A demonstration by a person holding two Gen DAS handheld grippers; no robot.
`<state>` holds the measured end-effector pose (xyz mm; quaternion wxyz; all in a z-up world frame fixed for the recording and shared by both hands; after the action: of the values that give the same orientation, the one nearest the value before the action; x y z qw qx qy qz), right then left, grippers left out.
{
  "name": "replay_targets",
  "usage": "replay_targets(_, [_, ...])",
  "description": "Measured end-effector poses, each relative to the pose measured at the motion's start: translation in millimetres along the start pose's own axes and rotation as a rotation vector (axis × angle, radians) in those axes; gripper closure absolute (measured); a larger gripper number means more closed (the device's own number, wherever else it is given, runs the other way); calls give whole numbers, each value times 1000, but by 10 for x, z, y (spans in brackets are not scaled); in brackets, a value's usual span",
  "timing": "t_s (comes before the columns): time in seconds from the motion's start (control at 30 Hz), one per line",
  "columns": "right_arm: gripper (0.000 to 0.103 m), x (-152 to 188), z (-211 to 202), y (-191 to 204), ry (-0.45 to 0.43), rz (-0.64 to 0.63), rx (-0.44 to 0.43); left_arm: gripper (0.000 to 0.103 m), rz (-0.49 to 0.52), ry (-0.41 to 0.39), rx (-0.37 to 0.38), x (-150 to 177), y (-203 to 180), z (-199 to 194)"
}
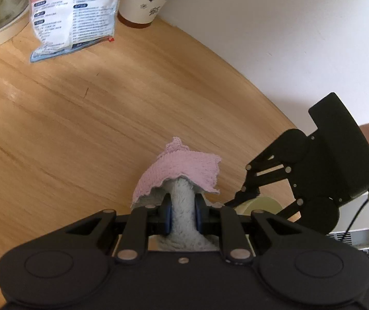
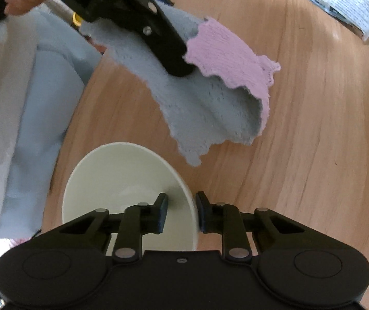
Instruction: Clean bowl
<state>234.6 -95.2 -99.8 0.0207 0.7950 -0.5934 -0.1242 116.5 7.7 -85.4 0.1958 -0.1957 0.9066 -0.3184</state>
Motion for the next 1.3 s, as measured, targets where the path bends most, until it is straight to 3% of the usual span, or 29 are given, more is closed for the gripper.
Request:
replay_targets(0.1, [81, -4, -24, -49, 33, 89, 2, 88, -23, -10, 2, 10, 49, -16])
replay_targets(0.2, [90, 53, -94, -44, 13, 128, 3, 88, -49, -17, -4, 16, 112, -43])
replay_targets(0.3, [91, 171, -150, -58, 8, 198, -12, 88, -64, -19, -4, 17, 151, -60])
replay_targets(0.67, [91, 602, -327, 302, -71, 452, 180, 88, 20, 40, 41, 7, -18, 62])
replay_targets(0.77, [91, 801, -348, 495, -93, 530, 246, 88, 51, 61, 61, -31, -85, 128])
replay_targets(0.9, [92, 984, -496, 846, -123, 641, 398, 88, 112, 103, 113, -79, -255, 190])
replay_targets(1.07, [92, 908, -626, 1284, -148, 764, 600, 88, 182, 153, 151, -90, -417, 238])
replay_targets(1.17, [91, 944, -670, 1375, -168, 886, 694, 88, 214, 184, 159, -81, -465, 285])
replay_targets(1.3, [90, 1039, -718, 1519, -206, 1023, 785, 88, 238, 189, 232, -101, -557, 310])
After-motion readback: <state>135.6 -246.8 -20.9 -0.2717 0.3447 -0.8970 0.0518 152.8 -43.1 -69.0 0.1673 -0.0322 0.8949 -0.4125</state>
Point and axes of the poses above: each gripper's, at about its wrist camera, not at the fingertips, and z roughly the way its jaws point, y to its left, x to its underside, the point moved 1 cm from there along z, roughly the way its jaws point, and after that the axes turned 13 degrees about x, right-handed, at the moved point
